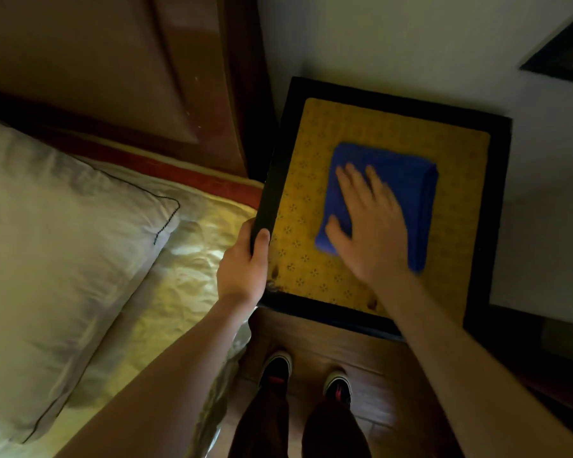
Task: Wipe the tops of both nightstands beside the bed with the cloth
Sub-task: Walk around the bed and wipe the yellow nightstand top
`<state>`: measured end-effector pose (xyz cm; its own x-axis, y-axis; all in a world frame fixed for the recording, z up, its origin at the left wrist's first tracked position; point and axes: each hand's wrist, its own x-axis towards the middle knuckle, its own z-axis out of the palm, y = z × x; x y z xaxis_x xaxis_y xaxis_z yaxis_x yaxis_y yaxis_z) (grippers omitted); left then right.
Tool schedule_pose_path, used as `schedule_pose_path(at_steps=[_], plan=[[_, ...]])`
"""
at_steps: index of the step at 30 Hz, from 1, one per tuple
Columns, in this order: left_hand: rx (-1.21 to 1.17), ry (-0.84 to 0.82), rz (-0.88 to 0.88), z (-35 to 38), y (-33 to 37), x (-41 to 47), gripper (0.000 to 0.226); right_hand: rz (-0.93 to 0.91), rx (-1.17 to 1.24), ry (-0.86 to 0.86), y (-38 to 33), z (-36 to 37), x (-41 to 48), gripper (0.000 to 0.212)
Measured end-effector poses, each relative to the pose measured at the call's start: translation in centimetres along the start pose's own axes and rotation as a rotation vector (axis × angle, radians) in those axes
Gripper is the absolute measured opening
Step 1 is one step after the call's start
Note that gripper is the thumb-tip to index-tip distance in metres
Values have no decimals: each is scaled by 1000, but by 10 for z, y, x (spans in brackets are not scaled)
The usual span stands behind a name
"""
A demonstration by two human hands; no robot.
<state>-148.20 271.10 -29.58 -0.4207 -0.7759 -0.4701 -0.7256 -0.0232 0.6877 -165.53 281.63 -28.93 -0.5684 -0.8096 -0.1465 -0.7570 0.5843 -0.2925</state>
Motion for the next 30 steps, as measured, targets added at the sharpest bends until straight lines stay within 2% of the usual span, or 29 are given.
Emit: schedule_pose_path(at_steps=[3,5,10,14,17,20,26,28,30], plan=[[-105,-31,-42,-3,4,-1,27,-63,-59,-128,-29,20,-111,76],[-137,-29,-55,-4,4,-1,28,-86,-56,-163,-31,27,-133,77],[-152,-32,-65,-2,-5,3,34,-168,-107,-78,-28,20,-13,75],[-164,-44,-62,-1,-8,4,34,-134,-115,-2,-34,11,108,76],[-213,-40,-78,-2,-6,3,35,-117,-110,-1,-35,1,150,75],[-297,-33,-105,-2,-9,3,39,-154,-122,-3,-46,7,102,72],[-378,-39,-161,-2,-8,3,52,-230,-67,-173,-63,33,-119,71],[-378,-31,-168,-2,-8,3,53,-205,-70,-186,-62,38,-118,67],[-366,-28,-162,-2,-9,3,50,-212,-80,-136,-65,37,-70,64]])
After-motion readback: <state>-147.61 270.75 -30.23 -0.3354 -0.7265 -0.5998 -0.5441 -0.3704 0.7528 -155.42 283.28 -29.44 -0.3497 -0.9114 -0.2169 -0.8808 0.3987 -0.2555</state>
